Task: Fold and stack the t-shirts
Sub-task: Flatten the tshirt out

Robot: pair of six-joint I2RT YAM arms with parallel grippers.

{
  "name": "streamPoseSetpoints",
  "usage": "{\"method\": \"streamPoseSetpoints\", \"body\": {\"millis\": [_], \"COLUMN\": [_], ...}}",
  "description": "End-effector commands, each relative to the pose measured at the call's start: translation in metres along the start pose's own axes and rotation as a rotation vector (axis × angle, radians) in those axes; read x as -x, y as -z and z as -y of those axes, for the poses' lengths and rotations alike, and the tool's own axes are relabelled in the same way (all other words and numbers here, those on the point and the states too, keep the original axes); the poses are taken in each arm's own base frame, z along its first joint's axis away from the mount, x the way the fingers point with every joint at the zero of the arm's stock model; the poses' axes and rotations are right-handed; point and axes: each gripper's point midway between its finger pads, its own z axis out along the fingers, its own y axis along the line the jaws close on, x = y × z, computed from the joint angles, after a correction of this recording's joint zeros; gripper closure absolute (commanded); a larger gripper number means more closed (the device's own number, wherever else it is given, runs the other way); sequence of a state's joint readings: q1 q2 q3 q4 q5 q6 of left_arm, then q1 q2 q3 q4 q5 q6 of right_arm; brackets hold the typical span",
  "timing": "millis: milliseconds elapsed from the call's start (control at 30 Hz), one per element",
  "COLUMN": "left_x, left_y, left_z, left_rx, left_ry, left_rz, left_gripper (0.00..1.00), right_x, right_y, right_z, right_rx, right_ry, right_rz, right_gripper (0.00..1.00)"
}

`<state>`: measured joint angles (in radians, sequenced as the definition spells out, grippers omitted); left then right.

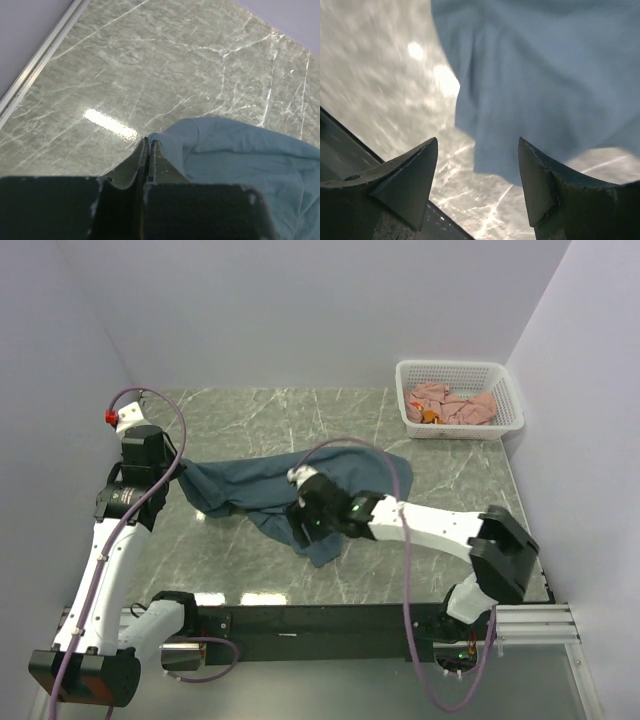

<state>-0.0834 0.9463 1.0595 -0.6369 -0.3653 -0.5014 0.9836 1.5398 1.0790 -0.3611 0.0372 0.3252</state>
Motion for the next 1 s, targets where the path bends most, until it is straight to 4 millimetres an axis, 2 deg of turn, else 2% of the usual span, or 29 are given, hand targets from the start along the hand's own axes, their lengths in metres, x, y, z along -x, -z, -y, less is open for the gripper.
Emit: {"method": "streamPoseSetpoints", "body": {"millis": [0, 133, 267, 533, 667, 700, 767, 800, 867, 900, 967], "left_x": [0.022, 0.021, 0.022, 0.025, 0.026, 0.026, 0.028, 0.029, 0.034, 0.037, 0.048], "left_y": [0.004, 0.003, 0.003, 0.002, 0.002, 0.001, 0.0, -0.001, -0.003, -0.004, -0.007], "left_z": [0.002, 0.0, 0.0, -0.003, -0.003, -0.004, -0.005, -0.005, -0.005, -0.004, -0.002], "left_rx": [-0.01, 0.001, 0.007, 0.025, 0.031, 0.034, 0.044, 0.048, 0.056, 0.06, 0.069], "left_ry": [0.038, 0.039, 0.041, 0.032, 0.031, 0.029, 0.025, 0.022, 0.018, 0.015, 0.016], "left_rz": [0.089, 0.09, 0.093, 0.099, 0.104, 0.105, 0.109, 0.111, 0.119, 0.128, 0.148], "left_gripper": [0.99, 0.99, 0.99, 0.99, 0.99, 0.99, 0.99, 0.99, 0.99, 0.99, 0.99], "right_x": [-0.033, -0.062, -0.081, -0.09, -0.095, -0.094, -0.091, -0.088, -0.071, -0.064, -0.034], "right_y": [-0.015, -0.02, -0.03, -0.042, -0.039, -0.036, -0.03, -0.025, -0.013, -0.006, 0.013], "right_z": [-0.009, -0.02, -0.015, -0.004, 0.011, 0.019, 0.027, 0.034, 0.046, 0.06, 0.074], "right_rx": [-0.056, -0.098, -0.164, -0.256, -0.33, -0.373, -0.411, -0.44, -0.502, -0.537, -0.578], "right_ry": [0.039, 0.115, 0.149, 0.198, 0.221, 0.232, 0.241, 0.248, 0.257, 0.25, 0.22], "right_rz": [-0.078, -0.148, -0.198, -0.232, -0.241, -0.235, -0.221, -0.215, -0.17, -0.173, -0.11], "right_gripper": [0.28, 0.28, 0.32, 0.42, 0.53, 0.65, 0.78, 0.88, 0.95, 0.99, 1.0]}}
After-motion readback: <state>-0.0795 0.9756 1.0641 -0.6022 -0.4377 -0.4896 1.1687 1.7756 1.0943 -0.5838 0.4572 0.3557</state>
